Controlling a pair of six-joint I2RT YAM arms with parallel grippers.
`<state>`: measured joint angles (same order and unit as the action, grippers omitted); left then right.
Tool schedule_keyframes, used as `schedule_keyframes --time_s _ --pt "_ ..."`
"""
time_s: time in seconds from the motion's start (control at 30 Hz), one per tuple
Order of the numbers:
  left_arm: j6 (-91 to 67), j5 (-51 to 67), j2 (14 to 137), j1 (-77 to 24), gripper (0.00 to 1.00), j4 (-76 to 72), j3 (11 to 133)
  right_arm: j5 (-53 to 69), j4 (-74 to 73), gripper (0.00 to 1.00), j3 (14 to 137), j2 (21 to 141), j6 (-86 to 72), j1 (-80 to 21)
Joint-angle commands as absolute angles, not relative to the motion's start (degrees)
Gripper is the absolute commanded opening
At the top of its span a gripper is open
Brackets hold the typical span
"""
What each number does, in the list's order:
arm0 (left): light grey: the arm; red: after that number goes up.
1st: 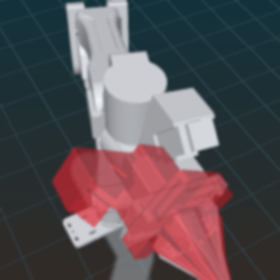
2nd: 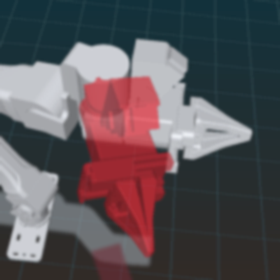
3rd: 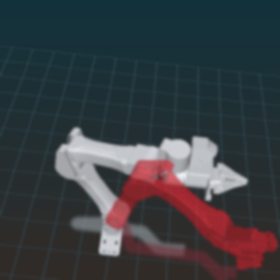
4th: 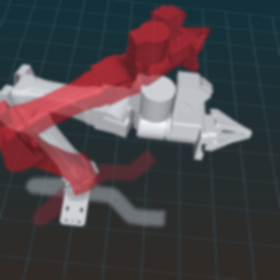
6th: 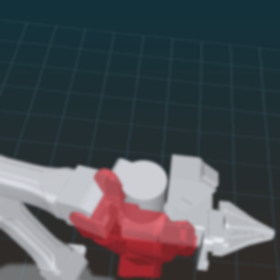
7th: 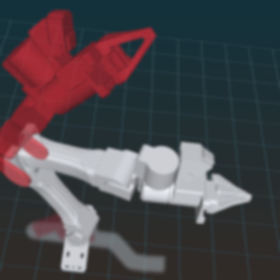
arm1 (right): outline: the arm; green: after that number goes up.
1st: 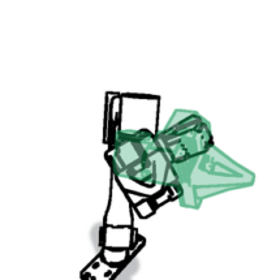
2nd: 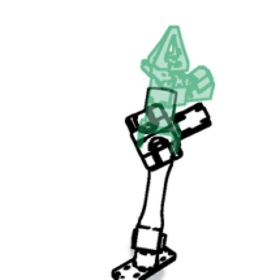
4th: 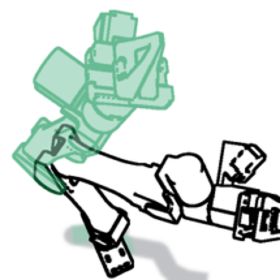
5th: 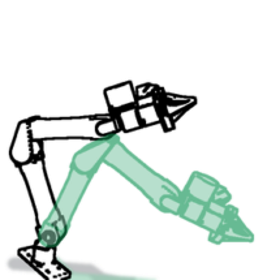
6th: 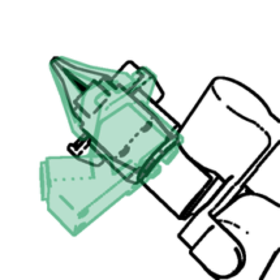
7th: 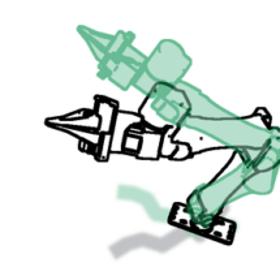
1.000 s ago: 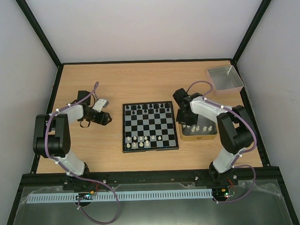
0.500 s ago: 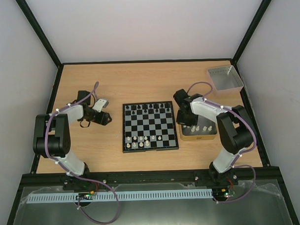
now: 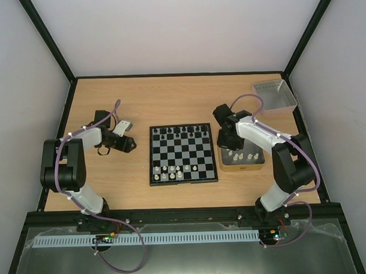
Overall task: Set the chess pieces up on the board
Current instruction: Pick up the chess piece from the storage box, then place the chess piece on the chessboard.
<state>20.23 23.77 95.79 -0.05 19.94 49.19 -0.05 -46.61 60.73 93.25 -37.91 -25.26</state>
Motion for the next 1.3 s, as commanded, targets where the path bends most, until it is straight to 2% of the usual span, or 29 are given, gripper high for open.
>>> schedule_keyframes --time_s 0.0,0.27,0.53,1.27 --pt "20.13 22.64 99.32 -0.62 0.7 24.76 47.29 -2.04 -52.13 0.08 65.3 90.13 -37.78 -26.6" --pt "20.04 22.63 99.45 -0.62 0.7 24.71 47.38 -3.11 -57.72 0.08 71.71 89.34 -40.37 -37.1" --pt "20.04 22.58 99.51 -0.62 0.7 24.7 47.38 1.33 -54.1 0.08 67.85 90.81 -42.87 -44.55" --pt "19.99 22.48 99.44 -0.62 0.7 24.71 47.37 6.33 -46.54 0.08 63.67 97.75 -41.66 -46.43"
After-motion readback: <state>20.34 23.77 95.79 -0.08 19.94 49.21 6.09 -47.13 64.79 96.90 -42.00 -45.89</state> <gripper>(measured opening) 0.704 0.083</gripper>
